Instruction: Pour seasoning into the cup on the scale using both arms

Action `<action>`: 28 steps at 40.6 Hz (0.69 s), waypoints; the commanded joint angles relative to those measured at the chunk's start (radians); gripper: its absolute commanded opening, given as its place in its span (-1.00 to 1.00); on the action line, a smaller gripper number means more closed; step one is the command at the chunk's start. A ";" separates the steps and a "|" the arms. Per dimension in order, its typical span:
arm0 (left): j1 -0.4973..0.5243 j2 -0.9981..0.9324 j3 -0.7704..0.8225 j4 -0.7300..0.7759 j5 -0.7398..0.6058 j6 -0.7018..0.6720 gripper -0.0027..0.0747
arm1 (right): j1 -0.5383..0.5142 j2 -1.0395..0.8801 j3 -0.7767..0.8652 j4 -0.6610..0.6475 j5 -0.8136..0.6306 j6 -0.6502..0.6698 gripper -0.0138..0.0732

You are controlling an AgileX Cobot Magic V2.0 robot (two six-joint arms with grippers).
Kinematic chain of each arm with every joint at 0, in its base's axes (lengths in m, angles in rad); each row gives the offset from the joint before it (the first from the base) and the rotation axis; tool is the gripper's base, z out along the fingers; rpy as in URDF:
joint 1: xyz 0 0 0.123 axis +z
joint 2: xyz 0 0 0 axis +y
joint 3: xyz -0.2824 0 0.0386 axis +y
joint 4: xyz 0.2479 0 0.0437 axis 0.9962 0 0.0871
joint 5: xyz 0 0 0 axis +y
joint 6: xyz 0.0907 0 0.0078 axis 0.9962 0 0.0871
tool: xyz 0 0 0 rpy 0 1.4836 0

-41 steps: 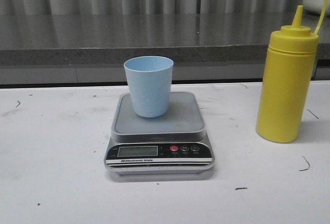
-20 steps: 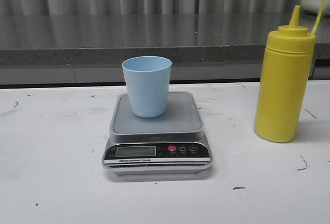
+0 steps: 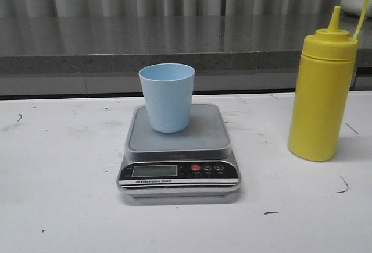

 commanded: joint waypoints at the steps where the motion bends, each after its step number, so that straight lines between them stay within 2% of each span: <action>1: 0.002 -0.014 0.023 -0.009 -0.077 -0.010 -0.98 | -0.007 -0.022 -0.006 -0.005 -0.037 0.002 -0.94; 28: 0.002 -0.014 0.023 -0.009 -0.077 -0.010 -0.98 | -0.007 -0.023 -0.007 -0.005 -0.031 0.002 -0.94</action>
